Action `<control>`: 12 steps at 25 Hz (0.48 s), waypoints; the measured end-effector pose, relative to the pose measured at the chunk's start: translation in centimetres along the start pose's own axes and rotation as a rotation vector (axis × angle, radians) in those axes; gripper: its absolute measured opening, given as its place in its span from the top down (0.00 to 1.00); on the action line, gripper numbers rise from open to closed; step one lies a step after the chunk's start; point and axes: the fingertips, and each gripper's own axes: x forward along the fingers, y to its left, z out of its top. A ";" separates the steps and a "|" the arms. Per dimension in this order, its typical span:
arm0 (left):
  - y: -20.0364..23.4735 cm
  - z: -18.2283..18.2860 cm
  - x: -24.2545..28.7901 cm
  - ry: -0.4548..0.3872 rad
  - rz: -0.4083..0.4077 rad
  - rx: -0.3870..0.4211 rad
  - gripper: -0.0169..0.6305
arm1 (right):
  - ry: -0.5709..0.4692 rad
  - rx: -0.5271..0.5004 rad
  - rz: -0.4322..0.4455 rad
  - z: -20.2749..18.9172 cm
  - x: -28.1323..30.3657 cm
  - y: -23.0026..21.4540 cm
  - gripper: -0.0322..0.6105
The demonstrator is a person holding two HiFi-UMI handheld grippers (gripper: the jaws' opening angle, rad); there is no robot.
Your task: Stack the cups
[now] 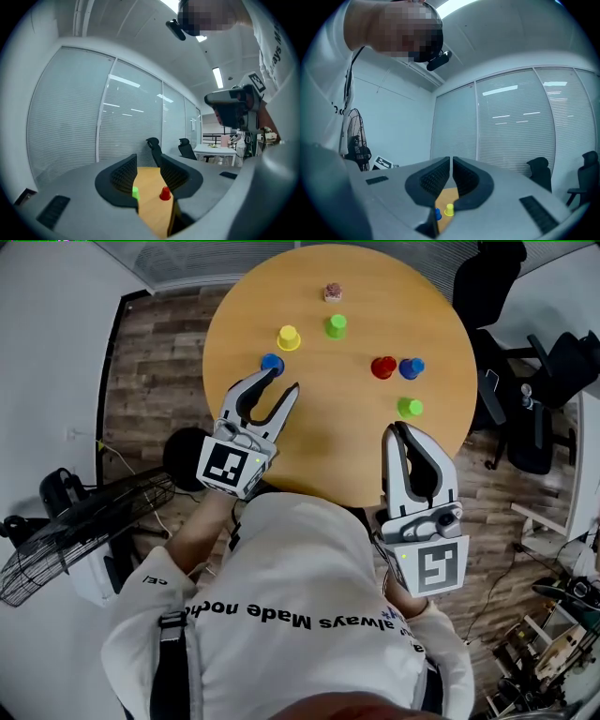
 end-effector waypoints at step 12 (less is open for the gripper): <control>6.9 -16.3 3.7 0.263 0.085 0.022 0.71 | 0.002 -0.010 -0.022 0.2 -0.1 -0.2 0.88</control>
